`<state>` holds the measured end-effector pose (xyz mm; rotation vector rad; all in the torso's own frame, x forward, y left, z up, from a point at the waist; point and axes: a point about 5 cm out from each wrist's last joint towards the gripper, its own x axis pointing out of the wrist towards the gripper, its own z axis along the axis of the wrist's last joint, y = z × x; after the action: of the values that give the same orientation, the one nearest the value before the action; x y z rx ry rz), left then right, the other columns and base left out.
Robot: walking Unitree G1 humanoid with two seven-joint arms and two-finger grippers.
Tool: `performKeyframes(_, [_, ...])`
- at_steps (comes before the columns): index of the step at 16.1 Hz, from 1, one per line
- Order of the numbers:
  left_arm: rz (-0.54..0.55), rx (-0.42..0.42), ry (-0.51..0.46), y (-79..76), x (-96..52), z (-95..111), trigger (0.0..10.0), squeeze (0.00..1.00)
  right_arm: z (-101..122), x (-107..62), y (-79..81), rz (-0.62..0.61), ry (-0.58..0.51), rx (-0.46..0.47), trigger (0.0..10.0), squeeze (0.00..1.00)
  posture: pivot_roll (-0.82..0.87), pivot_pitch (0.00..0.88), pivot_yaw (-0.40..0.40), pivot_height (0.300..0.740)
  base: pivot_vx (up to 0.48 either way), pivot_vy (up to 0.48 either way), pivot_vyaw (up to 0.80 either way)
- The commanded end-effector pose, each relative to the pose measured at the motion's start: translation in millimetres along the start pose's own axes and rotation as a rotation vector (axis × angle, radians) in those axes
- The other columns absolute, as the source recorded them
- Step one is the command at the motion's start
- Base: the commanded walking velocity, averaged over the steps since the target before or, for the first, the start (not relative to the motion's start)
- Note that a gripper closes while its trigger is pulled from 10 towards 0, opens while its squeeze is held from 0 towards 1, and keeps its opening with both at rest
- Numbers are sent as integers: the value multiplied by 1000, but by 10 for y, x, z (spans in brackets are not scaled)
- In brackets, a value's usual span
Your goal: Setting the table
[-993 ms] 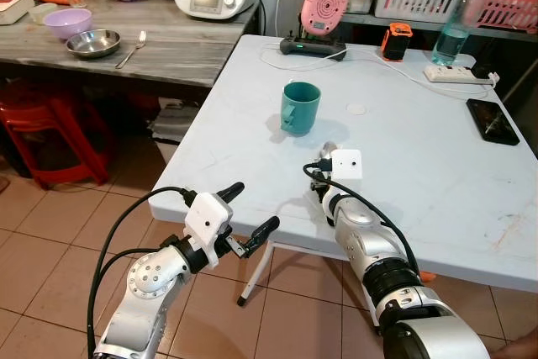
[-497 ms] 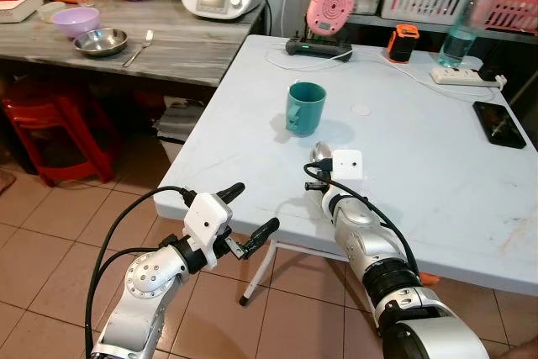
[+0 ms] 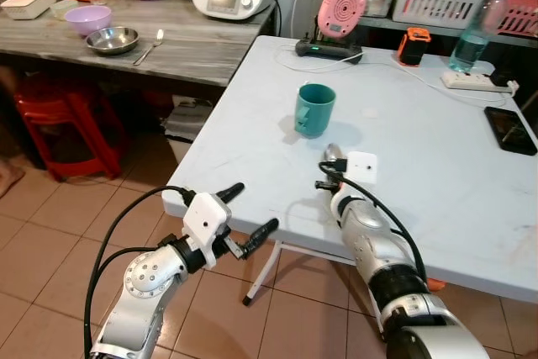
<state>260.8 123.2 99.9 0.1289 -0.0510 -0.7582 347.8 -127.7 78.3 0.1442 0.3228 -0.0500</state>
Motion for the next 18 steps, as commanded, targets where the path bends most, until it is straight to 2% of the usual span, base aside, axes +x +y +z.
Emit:
performKeyframes(1, [155, 18, 29, 184, -9, -27, 10000, 0, 28, -54, -225, -87, -26, 9, 0, 0, 13, 46, -25, 740, 0, 0, 0])
performKeyframes(2, [187, 12, 31, 215, -10, -31, 10000, 0, 49, -66, -235, -89, -39, 14, 0, 0, 13, 46, -25, 740, 0, 0, 0])
performKeyframes(4, [330, -23, 48, 366, -30, -64, 10000, 0, 191, -163, -340, -92, -141, 12, 0, 0, 9, 49, -26, 740, 0, 0, 0])
performKeyframes(5, [350, -40, 53, 399, -41, -75, 10000, 0, 236, -208, -390, -92, -174, -6, 10000, 0, 9, 49, -26, 740, 0, 0, 0])
performKeyframes(7, [351, -59, 50, 410, -37, -84, 10000, 0, 255, -289, -474, -115, -197, -30, 10000, 0, -2, 51, -24, 740, 0, 0, 0])
performKeyframes(9, [373, -82, 31, 431, -4, -73, 10000, 0, 258, -395, -567, -143, -214, -17, 10000, 0, -2, 51, -24, 740, 0, 141, -716])
performKeyframes(12, [370, -81, 24, 418, 12, -64, 10000, 0, 249, -463, -568, -141, -218, -18, 10000, 0, -2, 51, -24, 740, 0, 349, -800])
performKeyframes(16, [368, -81, 18, 420, 39, -61, 10000, 0, 277, -468, -511, -122, -222, -16, 10000, 0, -15, 45, -18, 740, 0, 403, -800])
performKeyframes(18, [369, -79, 15, 428, 45, -56, 10000, 0, 290, -468, -484, -110, -227, -11, 10000, 0, -12, 43, -18, 740, 0, 409, -234])
